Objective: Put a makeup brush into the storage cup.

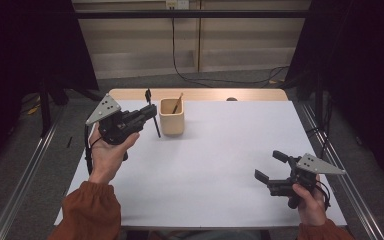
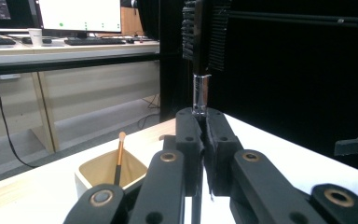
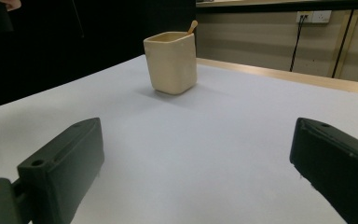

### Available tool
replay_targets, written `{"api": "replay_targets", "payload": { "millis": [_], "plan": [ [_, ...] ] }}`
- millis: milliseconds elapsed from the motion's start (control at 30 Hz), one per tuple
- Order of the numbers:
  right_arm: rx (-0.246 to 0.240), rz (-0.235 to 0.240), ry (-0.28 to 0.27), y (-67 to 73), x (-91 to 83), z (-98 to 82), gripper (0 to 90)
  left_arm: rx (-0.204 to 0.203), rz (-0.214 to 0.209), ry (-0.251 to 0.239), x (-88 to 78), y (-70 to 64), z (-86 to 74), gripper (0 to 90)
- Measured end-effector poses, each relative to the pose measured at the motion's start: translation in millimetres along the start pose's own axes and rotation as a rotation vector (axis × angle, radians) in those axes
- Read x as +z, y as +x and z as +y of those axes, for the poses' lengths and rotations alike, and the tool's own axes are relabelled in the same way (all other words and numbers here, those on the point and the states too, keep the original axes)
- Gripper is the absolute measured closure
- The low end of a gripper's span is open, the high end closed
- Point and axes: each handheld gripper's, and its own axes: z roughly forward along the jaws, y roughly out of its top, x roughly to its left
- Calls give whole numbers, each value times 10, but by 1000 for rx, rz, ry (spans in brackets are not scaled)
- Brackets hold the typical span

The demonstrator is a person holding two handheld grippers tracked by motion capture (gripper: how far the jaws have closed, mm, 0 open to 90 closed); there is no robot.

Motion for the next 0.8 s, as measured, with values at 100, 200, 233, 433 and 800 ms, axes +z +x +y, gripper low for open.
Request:
{"api": "replay_targets", "payload": {
  "millis": [100, 200, 233, 433, 800],
  "plan": [
    [-4, 9, 10, 7, -37, -18, 16, -3, 6, -6, -8, 35, 30, 857],
    [-5, 5, 23, -2, -63, -37, 15, 4, 20, -1, 2, 67, 59, 858],
    [-3, 1, 25, -6, -68, -47, 15, 6, 22, -5, 2, 82, 75, 858],
    [8, -3, 9, -20, -78, -58, 15, 19, 20, -13, 39, 103, 223, 858],
    [11, 1, -4, -15, -73, -62, 16, 4, 42, 7, 211, 305, 260, 857]
  ]
}}
